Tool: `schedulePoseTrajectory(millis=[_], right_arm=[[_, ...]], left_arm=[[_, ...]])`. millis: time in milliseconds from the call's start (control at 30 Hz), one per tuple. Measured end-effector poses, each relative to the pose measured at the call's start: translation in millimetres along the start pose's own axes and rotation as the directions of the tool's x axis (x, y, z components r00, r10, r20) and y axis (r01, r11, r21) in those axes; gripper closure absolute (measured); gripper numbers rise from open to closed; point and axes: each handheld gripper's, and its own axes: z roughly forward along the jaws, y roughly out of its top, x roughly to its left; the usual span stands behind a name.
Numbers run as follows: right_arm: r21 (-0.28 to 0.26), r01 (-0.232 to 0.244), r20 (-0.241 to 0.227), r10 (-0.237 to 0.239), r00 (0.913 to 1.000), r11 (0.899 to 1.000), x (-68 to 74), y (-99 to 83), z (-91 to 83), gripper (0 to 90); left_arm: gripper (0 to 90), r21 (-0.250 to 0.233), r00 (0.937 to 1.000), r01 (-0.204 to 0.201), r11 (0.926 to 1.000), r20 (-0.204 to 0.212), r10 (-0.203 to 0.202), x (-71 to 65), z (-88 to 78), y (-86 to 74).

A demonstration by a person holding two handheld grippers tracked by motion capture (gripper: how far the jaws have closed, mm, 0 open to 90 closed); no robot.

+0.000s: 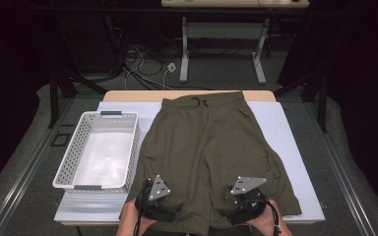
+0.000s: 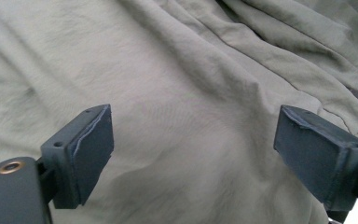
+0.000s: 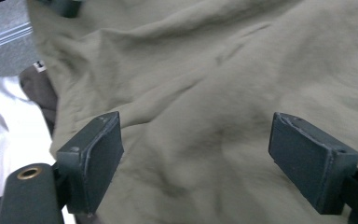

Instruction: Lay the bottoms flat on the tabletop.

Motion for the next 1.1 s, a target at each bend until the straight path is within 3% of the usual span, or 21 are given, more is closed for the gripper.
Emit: schedulePoseTrajectory(millis=[167,367,833,1100], right_arm=[[-0.009,-0.005,0.041,0.006,0.9991,1.0,-9.5,-0.9,-2.1,16.6],[-0.022,-0.032,0.085,0.034,0.9958,0.999,-18.6,-3.9,-3.5,15.6],[-0.053,-0.088,0.126,0.094,0.9876,0.995,-31.3,-8.7,-5.3,12.5],[-0.04,-0.1,0.139,0.105,0.9847,0.994,-35.5,-10.0,-6.1,12.0]], left_arm=[[5.8,0.007,0.9996,0.029,0.9995,0.001,-0.029,4.6,-7.0,-4.3],[4.4,-0.001,0.9993,0.037,0.9993,-0.006,-0.037,6.4,-11.7,-7.8],[4.0,0.006,0.9988,0.047,0.9989,-0.017,-0.047,8.5,-22.6,-18.6],[4.0,0.013,0.9983,0.055,0.9984,-0.02,-0.054,9.1,-23.8,-19.3]])
